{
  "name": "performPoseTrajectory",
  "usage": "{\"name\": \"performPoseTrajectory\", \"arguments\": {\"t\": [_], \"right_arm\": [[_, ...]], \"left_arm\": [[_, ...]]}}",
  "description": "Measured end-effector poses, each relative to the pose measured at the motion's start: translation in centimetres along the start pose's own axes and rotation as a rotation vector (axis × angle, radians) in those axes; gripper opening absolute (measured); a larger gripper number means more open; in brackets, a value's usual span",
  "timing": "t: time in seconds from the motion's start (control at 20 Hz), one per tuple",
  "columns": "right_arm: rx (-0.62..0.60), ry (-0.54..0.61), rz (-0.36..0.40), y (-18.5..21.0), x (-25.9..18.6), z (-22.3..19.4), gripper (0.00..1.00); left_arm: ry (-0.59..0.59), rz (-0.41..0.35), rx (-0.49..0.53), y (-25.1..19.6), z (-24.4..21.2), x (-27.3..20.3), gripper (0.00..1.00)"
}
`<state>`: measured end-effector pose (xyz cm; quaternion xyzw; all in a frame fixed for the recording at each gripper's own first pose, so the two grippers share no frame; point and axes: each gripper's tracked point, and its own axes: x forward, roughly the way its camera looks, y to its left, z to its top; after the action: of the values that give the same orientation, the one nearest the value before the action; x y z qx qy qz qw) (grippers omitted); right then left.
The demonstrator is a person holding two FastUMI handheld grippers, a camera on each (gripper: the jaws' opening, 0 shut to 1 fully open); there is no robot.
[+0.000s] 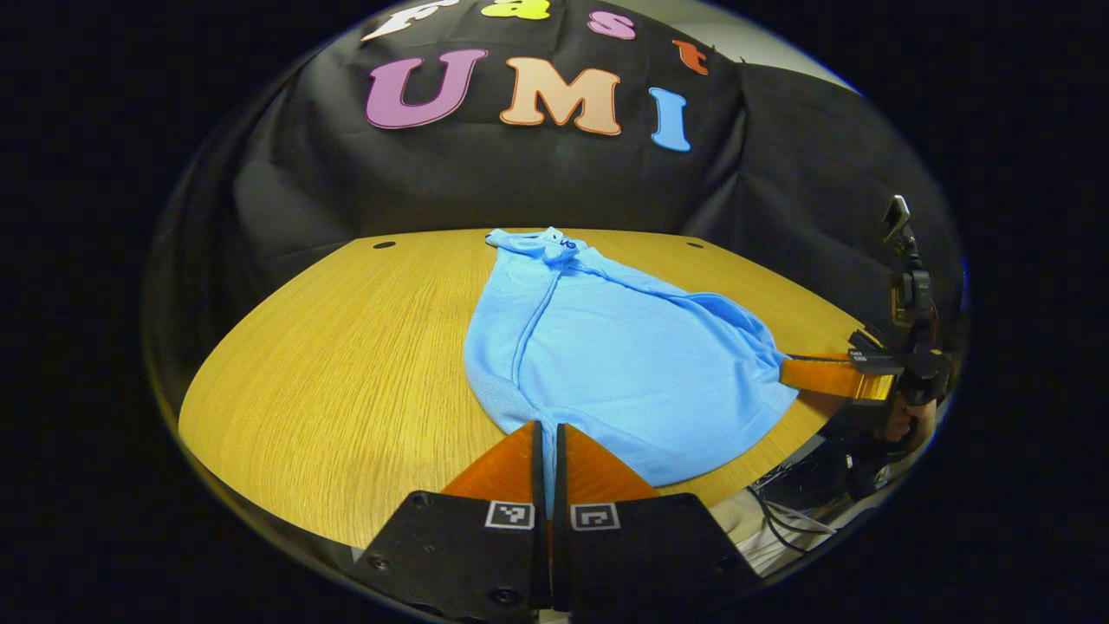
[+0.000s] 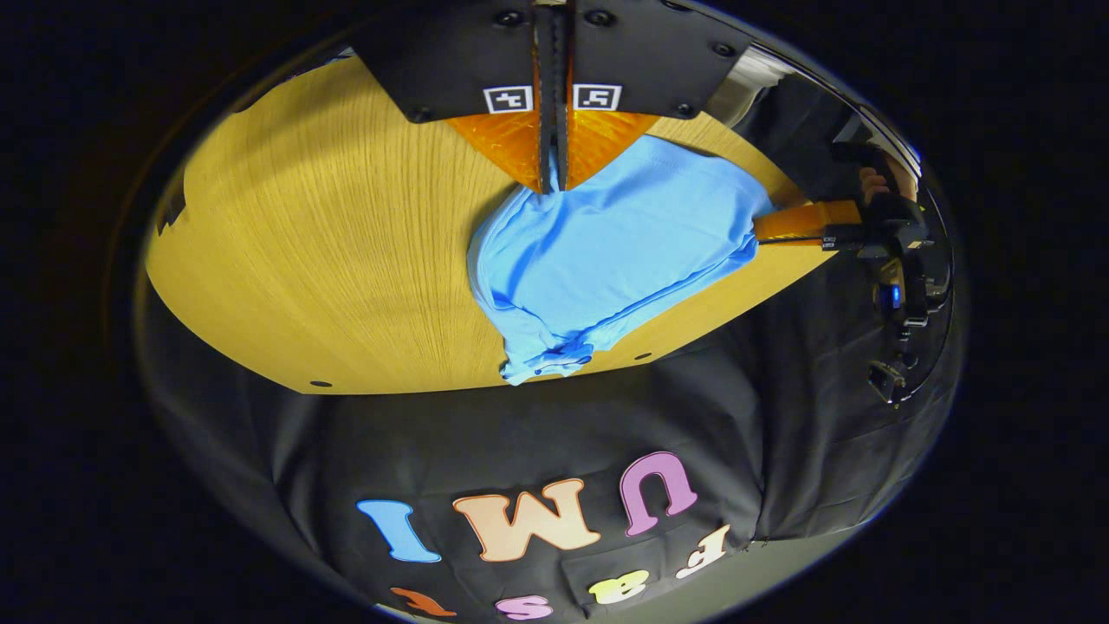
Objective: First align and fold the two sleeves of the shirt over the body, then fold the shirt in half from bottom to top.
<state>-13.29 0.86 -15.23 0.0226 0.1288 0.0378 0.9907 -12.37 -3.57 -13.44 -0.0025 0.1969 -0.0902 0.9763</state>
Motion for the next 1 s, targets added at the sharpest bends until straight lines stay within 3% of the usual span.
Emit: {"name": "performPoseTrajectory", "arguments": {"t": [0.25, 1.0], "right_arm": [[-0.008, -0.006, -0.008, -0.4, 0.4, 1.4, 0.02], [-0.067, -0.055, -0.016, -1.1, 5.9, 11.2, 0.03]], "left_arm": [[-0.008, 0.006, -0.024, 0.6, 0.8, 0.2, 0.00], [-0.159, 0.016, -0.095, 4.5, 11.8, 4.8, 0.00]]}}
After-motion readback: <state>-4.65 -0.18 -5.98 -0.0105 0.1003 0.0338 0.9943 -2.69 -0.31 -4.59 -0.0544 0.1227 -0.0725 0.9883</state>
